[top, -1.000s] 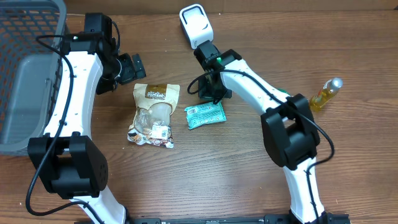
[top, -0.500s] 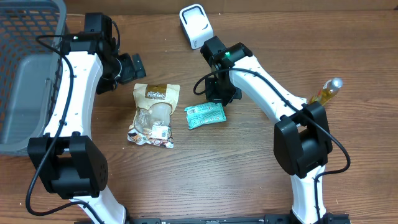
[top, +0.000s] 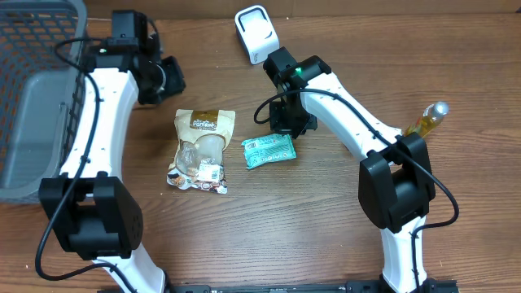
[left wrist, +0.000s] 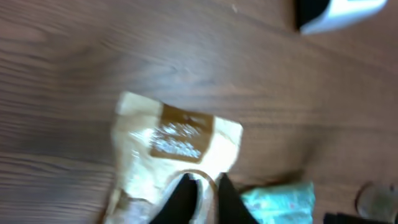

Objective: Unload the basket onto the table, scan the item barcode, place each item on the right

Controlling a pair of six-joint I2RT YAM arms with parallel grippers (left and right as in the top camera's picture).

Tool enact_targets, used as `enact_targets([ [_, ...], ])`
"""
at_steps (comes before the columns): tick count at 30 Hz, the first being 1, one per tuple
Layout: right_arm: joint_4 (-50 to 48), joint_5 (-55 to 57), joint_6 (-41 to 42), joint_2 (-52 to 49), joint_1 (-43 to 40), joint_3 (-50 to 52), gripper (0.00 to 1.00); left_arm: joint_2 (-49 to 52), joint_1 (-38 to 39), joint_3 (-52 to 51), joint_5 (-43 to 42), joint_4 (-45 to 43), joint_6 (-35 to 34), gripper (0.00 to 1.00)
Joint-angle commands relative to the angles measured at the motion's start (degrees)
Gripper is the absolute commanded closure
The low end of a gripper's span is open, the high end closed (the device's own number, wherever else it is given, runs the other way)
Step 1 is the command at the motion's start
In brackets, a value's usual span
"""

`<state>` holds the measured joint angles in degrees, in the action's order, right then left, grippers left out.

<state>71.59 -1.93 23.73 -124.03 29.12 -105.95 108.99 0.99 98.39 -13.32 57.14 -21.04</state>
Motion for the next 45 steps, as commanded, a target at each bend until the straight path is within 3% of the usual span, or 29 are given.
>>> enact_targets([
  [1, 0.55, 1.05, -1.57, 0.68, -0.61, -0.13, 0.85, 0.44, 5.22, -4.33, -3.58, -0.44, -0.81, 0.96],
  [10, 2.8, 1.22, -3.06, 0.68, -0.76, -0.13, 0.85, 0.44, 17.42, -16.02, -3.19, -10.69, -3.43, 0.96],
  [15, 3.76, 1.2, -3.04, 0.68, -0.76, -0.13, 0.85, 0.44, 21.29, -17.31, 0.0, -13.25, -6.51, 0.96],
  [27, 2.89, 0.87, -3.06, 0.68, -3.21, 3.98, 0.87, 0.44, 19.54, -17.33, 2.71, -12.55, -7.96, 0.96],
  [30, 2.21, -5.18, -6.05, 0.68, -4.68, 4.72, 0.93, 0.44, 19.26, -17.33, 2.71, -11.89, -7.89, 0.96],
  [34, 1.14, -16.24, -13.18, 0.68, -5.49, 4.74, 0.93, 0.52, 19.71, -17.33, 2.75, -11.98, -7.76, 0.96],
  [45, -0.02, -16.37, -11.76, 0.68, -5.4, 5.18, 0.93, 7.5, 19.93, -17.33, -1.77, -12.46, -7.72, 0.96],
])
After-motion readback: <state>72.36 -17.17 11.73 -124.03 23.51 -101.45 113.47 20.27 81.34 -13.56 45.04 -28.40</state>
